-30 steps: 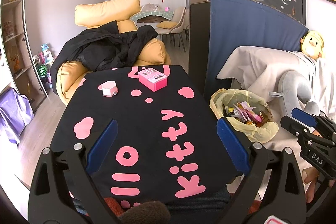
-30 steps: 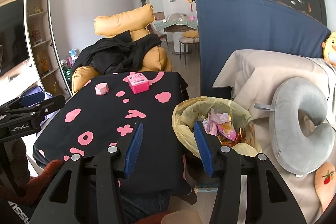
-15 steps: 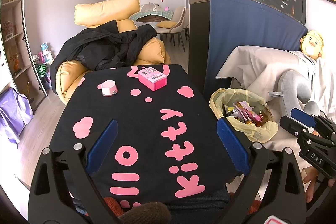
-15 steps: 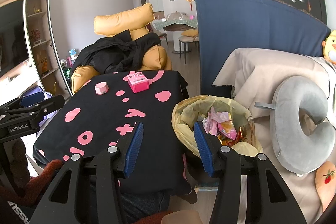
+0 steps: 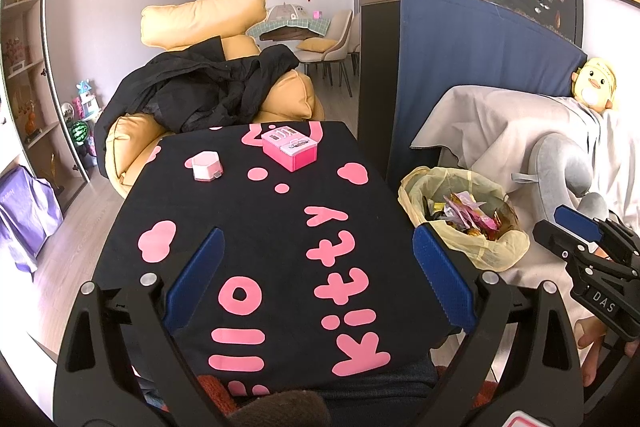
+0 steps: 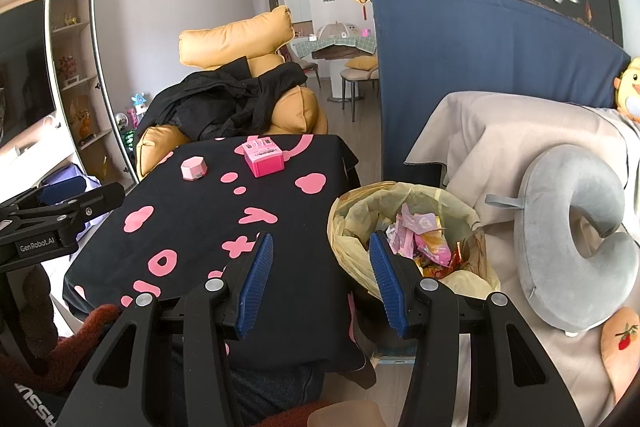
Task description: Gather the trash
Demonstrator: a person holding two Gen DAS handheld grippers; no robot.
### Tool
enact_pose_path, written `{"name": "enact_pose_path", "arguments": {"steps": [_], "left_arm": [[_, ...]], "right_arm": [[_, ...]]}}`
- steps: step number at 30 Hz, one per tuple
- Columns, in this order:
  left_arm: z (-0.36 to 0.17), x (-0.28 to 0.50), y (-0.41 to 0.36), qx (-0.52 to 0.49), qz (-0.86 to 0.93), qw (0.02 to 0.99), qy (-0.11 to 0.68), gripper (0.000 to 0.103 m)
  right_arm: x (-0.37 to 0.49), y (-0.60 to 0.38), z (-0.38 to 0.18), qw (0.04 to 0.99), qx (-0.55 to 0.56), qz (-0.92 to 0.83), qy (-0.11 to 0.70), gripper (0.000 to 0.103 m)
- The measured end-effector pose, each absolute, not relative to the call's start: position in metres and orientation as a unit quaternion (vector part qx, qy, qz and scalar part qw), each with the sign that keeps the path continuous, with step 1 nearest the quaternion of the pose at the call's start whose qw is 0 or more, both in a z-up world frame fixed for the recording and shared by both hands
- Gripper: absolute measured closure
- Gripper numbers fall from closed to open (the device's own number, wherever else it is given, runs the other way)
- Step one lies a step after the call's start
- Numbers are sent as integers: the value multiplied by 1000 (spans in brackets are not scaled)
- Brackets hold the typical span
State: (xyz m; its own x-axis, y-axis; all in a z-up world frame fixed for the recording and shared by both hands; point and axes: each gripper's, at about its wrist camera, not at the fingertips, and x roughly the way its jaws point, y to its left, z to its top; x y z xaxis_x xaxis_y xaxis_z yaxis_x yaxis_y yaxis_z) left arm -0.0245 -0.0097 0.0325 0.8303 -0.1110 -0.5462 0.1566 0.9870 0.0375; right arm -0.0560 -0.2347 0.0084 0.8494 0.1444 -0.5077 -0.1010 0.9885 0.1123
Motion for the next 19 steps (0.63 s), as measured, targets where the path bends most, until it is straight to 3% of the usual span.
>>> {"name": "enact_pose_path", "arguments": {"steps": [12,19], "left_arm": [[27,-20,-7,30,-74,953,293,12],[-11,59,59,38,7,939,343,12]], "right_arm": [[-55,-233,5,960,39,67,268,55],[14,-204,-26,940,31,98,326,55]]}}
